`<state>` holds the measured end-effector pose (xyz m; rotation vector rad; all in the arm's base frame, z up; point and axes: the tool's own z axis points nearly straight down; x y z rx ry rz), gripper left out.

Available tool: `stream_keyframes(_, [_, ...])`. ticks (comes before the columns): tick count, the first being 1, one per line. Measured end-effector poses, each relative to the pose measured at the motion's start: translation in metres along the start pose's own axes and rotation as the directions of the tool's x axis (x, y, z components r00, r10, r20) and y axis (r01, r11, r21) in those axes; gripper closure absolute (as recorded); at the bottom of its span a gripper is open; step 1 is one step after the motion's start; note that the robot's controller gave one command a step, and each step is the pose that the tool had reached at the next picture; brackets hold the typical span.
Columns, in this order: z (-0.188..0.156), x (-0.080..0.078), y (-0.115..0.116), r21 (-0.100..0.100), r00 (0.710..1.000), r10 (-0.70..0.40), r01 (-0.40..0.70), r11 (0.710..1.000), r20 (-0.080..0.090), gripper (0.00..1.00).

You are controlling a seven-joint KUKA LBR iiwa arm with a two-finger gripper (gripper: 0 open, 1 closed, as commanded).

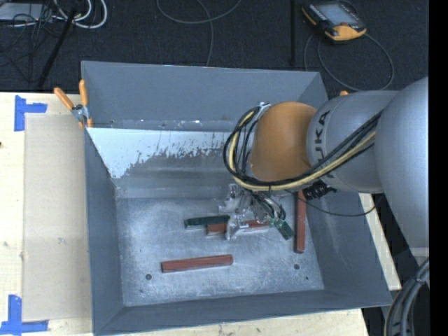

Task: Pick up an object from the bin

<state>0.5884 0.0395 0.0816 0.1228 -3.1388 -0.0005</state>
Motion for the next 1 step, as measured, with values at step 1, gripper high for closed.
stream_keyframes(1, [-0.1485, -0.0007, 0.0064, 0.000, 1.000, -0.017, 0.017, 1.000, 0.003, 1.00])
